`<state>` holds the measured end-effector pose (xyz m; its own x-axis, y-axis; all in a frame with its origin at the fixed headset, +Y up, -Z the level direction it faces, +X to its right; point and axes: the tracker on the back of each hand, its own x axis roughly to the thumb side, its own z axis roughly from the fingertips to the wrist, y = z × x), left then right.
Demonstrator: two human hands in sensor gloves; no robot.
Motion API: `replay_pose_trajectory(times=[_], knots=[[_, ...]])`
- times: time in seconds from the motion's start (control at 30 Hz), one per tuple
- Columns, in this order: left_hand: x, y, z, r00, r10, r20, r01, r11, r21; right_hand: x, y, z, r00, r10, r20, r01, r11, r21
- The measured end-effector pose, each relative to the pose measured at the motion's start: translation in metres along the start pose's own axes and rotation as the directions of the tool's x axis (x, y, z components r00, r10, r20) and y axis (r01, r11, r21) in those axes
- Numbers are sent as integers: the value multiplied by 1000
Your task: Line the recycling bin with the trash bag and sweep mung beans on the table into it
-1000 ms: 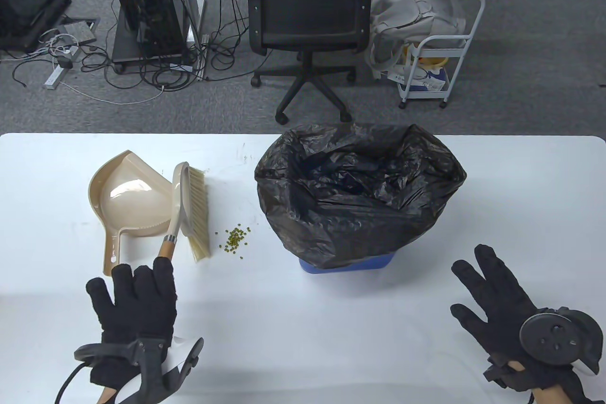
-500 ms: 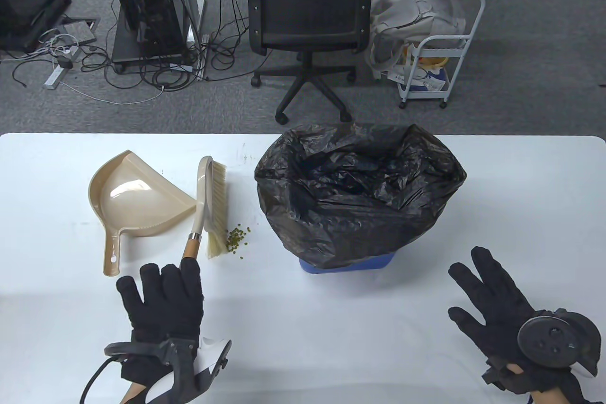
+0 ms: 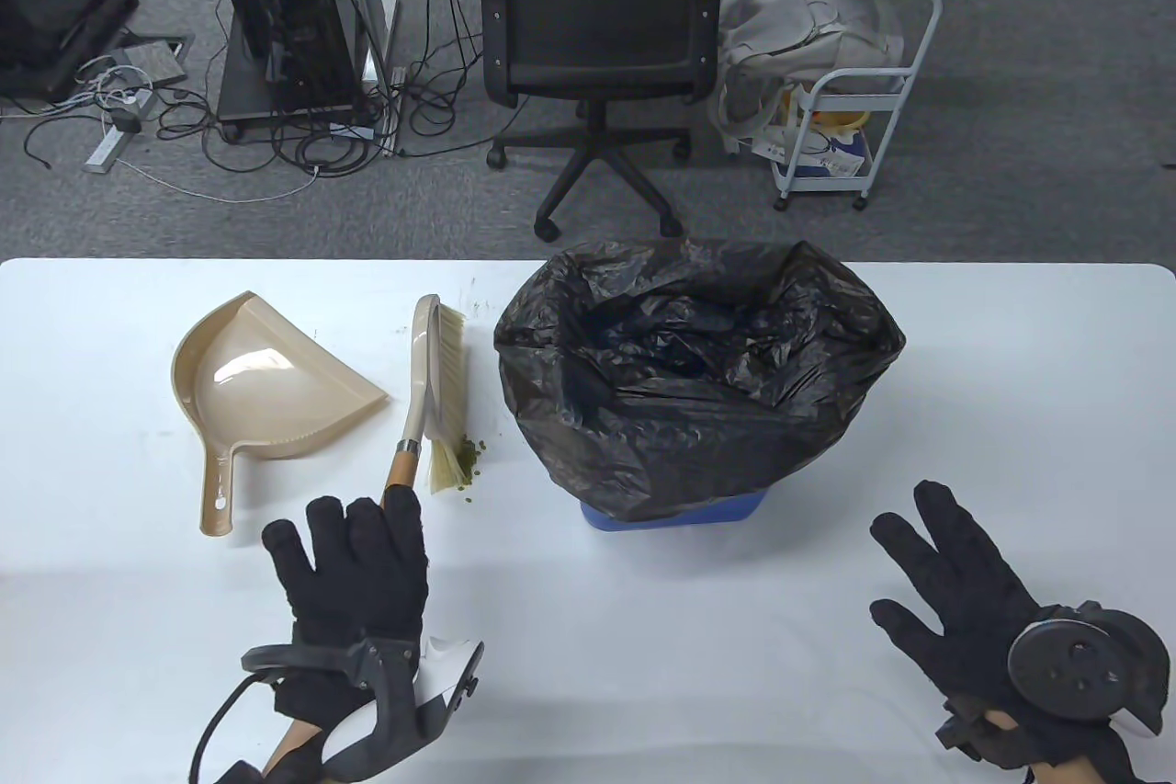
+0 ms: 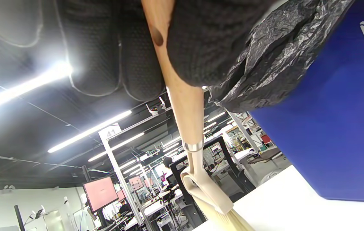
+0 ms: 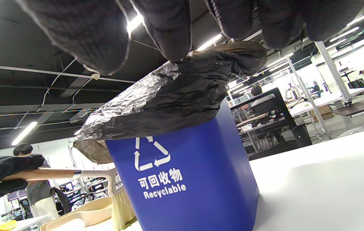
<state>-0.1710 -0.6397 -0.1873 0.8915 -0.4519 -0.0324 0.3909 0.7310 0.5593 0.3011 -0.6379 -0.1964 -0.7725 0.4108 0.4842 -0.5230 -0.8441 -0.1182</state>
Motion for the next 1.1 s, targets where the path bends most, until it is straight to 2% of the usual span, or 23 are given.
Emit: replay_pose_trajectory(times=[0.3, 0.63, 0.77, 0.93, 1.1], knots=[[-1, 1, -5, 999, 14, -41, -14, 1000, 10, 0, -1, 1, 1000, 0, -1, 0, 1000, -7], [-6, 24, 0, 987, 141, -83, -136, 989, 65, 1, -1, 0, 1000, 2, -2, -2, 1000, -2], [2, 19, 7, 970, 229, -80, -226, 973, 44, 1, 0, 1, 1000, 3, -3, -3, 1000, -1], [6, 12, 16, 971, 231, -66, -230, 973, 23, 2, 0, 0, 1000, 7, -5, -7, 1000, 0], [-2, 8, 26, 971, 225, -75, -224, 974, 19, 2, 2, -1, 1000, 13, -9, -13, 1000, 5]])
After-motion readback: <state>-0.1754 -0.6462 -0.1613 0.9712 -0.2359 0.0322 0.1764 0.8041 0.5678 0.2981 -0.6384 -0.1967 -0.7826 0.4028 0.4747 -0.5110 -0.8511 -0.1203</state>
